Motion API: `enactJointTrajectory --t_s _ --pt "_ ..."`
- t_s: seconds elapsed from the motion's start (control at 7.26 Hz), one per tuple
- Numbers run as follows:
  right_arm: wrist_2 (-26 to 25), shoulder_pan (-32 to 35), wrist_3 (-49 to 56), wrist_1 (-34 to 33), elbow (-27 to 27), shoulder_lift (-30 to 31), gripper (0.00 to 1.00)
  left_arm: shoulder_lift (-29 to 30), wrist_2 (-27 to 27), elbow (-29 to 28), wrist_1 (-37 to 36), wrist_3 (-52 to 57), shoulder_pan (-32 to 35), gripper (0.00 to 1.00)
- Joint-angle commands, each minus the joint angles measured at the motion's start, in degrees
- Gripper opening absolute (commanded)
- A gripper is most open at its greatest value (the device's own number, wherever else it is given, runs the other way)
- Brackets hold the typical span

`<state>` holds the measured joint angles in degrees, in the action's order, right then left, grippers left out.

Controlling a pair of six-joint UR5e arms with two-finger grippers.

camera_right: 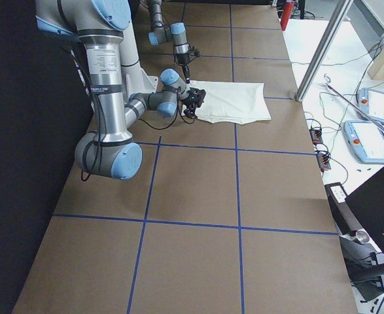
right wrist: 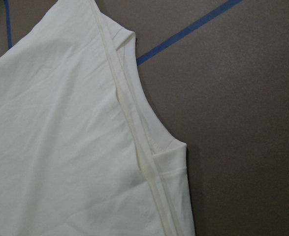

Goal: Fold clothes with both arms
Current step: 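Raise the right gripper off the shirt corner while the left holds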

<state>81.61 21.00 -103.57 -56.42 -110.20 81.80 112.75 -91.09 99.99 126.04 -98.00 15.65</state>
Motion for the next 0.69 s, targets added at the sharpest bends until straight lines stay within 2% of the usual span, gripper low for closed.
enactJointTrajectory --t_s 0.0,0.28,0.55 --pt "0.0 -1.0 -4.4 -7.2 0.0 -0.8 0.92 0.0 1.3 0.0 0.0 0.1 0.0 0.00" --pt "0.0 -1.8 -4.7 -9.2 0.2 -1.7 0.86 0.0 1.3 0.5 0.0 0.3 0.0 0.00" --pt "0.0 -2.4 -7.2 -15.9 -0.1 -5.7 0.81 0.1 1.3 0.6 0.0 0.4 0.1 0.00"
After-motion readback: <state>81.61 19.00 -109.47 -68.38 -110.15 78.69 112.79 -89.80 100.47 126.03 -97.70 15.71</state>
